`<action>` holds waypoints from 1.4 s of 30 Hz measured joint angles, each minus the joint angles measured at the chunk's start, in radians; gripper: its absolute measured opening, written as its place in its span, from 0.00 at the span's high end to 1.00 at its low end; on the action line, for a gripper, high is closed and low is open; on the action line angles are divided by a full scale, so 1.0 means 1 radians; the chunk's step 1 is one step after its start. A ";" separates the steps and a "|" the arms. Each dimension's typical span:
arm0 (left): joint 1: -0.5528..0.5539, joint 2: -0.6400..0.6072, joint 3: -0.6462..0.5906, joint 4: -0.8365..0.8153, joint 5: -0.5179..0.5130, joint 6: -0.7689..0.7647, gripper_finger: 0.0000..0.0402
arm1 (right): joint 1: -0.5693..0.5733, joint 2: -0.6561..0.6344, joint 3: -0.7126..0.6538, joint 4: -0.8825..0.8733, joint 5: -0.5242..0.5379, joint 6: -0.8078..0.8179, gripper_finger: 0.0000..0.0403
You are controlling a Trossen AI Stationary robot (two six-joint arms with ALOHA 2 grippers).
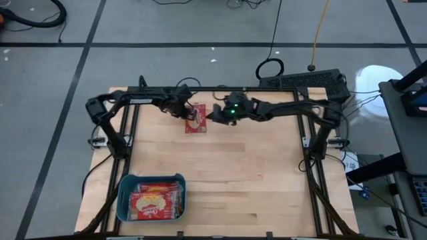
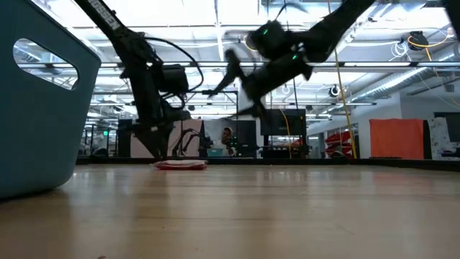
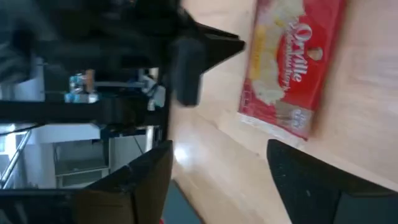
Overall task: Sort popcorn bags into baskets
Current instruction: Put the popcorn sachet into the bin
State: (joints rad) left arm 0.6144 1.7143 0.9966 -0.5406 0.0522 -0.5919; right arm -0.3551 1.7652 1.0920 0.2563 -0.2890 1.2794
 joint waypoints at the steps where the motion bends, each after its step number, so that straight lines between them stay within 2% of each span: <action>1: -0.008 0.016 0.001 0.016 0.000 0.000 0.77 | -0.002 0.034 0.022 -0.010 -0.006 0.014 0.35; 5: -0.025 0.074 0.004 0.025 0.021 -0.012 0.78 | -0.004 0.149 0.093 -0.022 -0.014 0.007 0.30; 9: -0.042 0.099 0.006 0.028 0.028 -0.014 0.78 | -0.004 0.221 0.105 -0.040 -0.039 0.008 0.30; 15: -0.047 0.100 0.004 0.028 0.024 -0.008 0.78 | 0.000 0.291 0.104 -0.033 -0.054 -0.024 0.32; 22: -0.048 0.102 0.002 0.056 0.035 -0.015 0.78 | 0.015 0.337 0.107 0.073 -0.033 -0.052 0.35; 26: -0.048 0.103 0.002 0.060 0.043 -0.031 0.78 | 0.017 0.357 0.109 0.094 -0.028 -0.042 0.47; 31: -0.042 0.077 0.001 0.057 0.100 -0.045 0.78 | 0.017 0.351 0.106 0.086 -0.036 -0.128 0.76; 34: -0.042 0.008 -0.005 0.025 0.159 -0.045 0.78 | 0.013 0.332 0.105 0.070 -0.058 -0.195 0.95; 37: -0.040 -0.109 0.001 -0.011 0.170 -0.037 0.78 | 0.002 0.310 0.102 0.036 -0.070 -0.241 0.97; 42: -0.031 -0.309 0.000 -0.071 0.156 -0.039 0.78 | -0.024 0.233 0.100 -0.059 -0.160 -0.327 0.99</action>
State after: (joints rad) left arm 0.5831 1.4055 0.9966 -0.6113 0.2080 -0.6313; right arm -0.3795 1.9979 1.1915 0.1969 -0.4494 0.9527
